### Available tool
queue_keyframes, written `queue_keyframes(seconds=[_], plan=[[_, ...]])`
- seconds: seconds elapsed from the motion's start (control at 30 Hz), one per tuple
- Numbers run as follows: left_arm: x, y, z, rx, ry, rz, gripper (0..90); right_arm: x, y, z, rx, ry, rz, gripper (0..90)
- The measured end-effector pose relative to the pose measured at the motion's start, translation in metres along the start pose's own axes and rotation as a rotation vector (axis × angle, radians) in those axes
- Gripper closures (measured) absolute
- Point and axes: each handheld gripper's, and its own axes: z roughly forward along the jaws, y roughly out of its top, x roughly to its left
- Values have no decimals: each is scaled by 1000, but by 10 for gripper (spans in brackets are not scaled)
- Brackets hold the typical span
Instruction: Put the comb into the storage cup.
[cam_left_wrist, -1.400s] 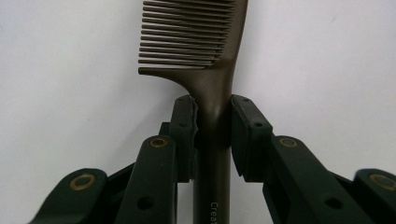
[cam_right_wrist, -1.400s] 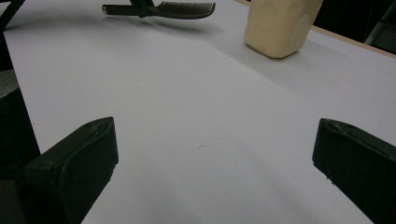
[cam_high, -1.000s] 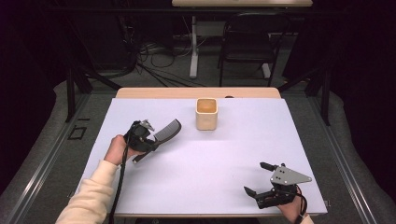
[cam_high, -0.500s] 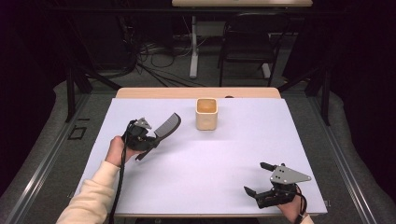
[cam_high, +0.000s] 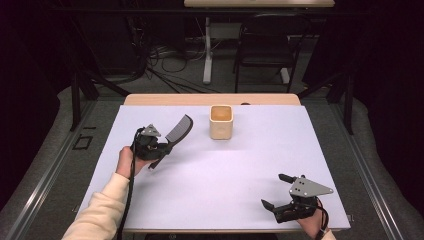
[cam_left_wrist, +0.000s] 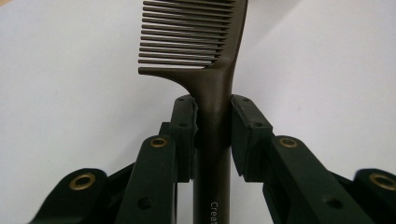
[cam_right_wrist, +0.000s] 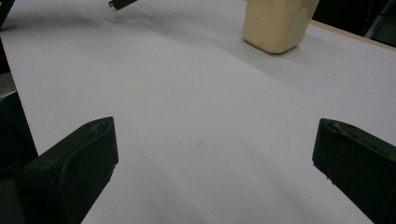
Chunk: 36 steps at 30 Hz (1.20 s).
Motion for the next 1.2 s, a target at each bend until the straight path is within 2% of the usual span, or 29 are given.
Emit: queue_keyframes(seconds=[0.27, 0.47, 0.63, 0.97, 1.07, 1.2], plan=[[1, 0, 2, -25, -4, -18, 723, 1, 0, 0, -5, 5, -1, 0], [0, -1, 1, -82, -2, -41, 724, 0, 0, 0, -2, 7, 0, 0], [-2, -1, 2, -105, 9, -37, 723, 1, 0, 0, -7, 11, -1, 0], [-5, 0, 4, -116, 16, -34, 724, 1, 0, 1, -1, 6, 0, 0], [-8, 1, 4, -142, 32, -24, 724, 1, 0, 0, -5, 6, 2, 0], [-12, 4, 6, -160, 32, -15, 724, 0, 0, 1, 3, 3, -1, 0]])
